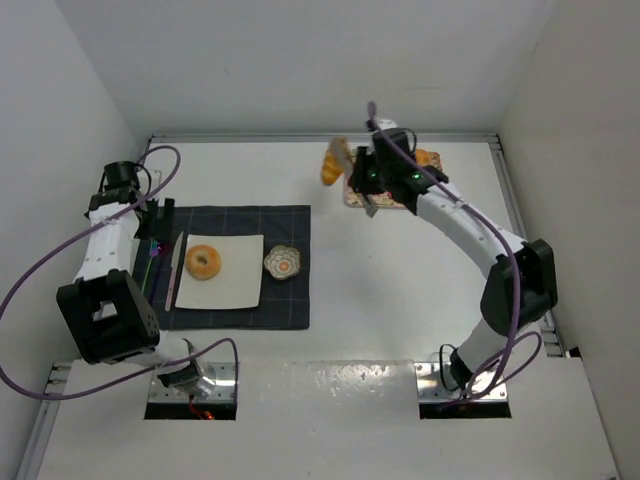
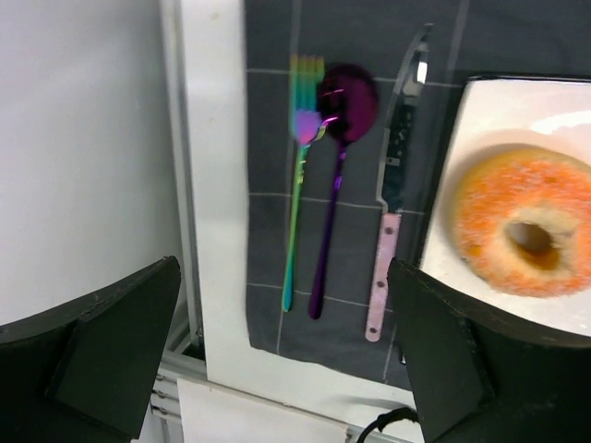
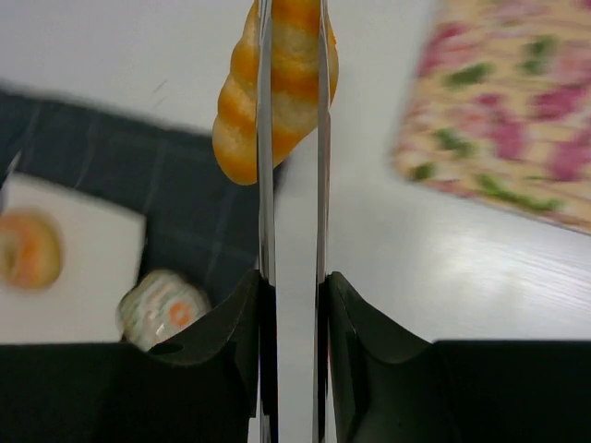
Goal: Place the bread
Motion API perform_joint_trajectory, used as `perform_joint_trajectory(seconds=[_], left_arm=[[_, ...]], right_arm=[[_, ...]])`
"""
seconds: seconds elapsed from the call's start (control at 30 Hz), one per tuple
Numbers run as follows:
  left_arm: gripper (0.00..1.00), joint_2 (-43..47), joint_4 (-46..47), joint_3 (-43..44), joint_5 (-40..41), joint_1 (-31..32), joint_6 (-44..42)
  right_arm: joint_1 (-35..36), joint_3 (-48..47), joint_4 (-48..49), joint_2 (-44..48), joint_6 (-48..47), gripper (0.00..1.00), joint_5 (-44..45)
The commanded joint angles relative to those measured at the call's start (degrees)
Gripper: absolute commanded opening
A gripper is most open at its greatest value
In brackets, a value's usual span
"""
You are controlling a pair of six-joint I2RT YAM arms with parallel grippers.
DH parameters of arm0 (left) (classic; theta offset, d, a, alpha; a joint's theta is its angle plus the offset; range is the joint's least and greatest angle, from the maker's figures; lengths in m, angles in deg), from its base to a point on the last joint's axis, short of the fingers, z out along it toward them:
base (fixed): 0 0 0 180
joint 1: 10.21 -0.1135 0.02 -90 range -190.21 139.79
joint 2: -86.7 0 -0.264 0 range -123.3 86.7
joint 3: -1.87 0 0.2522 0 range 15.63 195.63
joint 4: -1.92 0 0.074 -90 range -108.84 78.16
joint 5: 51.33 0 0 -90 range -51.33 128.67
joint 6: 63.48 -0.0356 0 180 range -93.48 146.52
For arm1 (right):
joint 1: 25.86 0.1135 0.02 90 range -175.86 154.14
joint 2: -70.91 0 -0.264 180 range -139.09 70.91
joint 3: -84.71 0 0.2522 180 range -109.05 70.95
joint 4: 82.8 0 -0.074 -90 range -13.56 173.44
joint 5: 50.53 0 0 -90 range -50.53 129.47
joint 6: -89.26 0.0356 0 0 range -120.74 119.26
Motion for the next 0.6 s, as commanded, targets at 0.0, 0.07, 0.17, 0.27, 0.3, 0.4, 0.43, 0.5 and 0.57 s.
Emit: perform_joint_trajectory(seconds=[0.0, 0.07, 0.17, 0.27, 0.3, 0.4, 0.43, 0.5, 0.57], left_arm=[[1.00, 3.14, -0.14, -1.27, -1.74, -3.44, 0.55], [1.00, 4.02, -0.67, -1.80, -1.74, -3.98, 0.55], [1.00, 6.75, -1.29, -3.82, -1.74, -5.91, -0.06], [1.00, 9.39, -1.29, -6.02, -1.22, -7.58, -1.47], [1.00, 9.39, -1.81, -6.89, -1.22, -8.19, -2.00], [1.00, 10.71, -1.82, -7.61, -0.60, -8.72, -2.52], [1.00, 10.71, -2.34, -8.13, -0.60, -8.72, -2.53], [1.00, 11.24, -2.95, -8.13, -0.60, -8.72, -2.53], [1.00, 11.24, -2.96, -8.13, -1.22, -8.72, -2.53]], right_arm=[[9.03, 0.66, 5.17, -0.68, -7.25, 0.09, -11.74], [14.73, 0.49, 7.45, -3.66, -9.98, 0.09, -15.34], [19.92, -1.88, 7.30, -8.07, -12.35, 0.09, -17.64], [24.07, -4.52, 6.33, -12.72, -16.57, 0.10, -18.26], [24.25, -5.13, 5.72, -14.73, -17.62, 0.10, -18.09], [25.57, -8.21, 4.40, -19.05, -18.16, 0.11, -18.00], [26.00, -8.74, 3.61, -19.67, -17.64, 0.12, -17.82], [26.36, -10.58, 3.16, -20.38, -17.63, 0.18, -17.65], [26.89, -10.85, 3.25, -20.29, -17.63, 0.29, -17.30]])
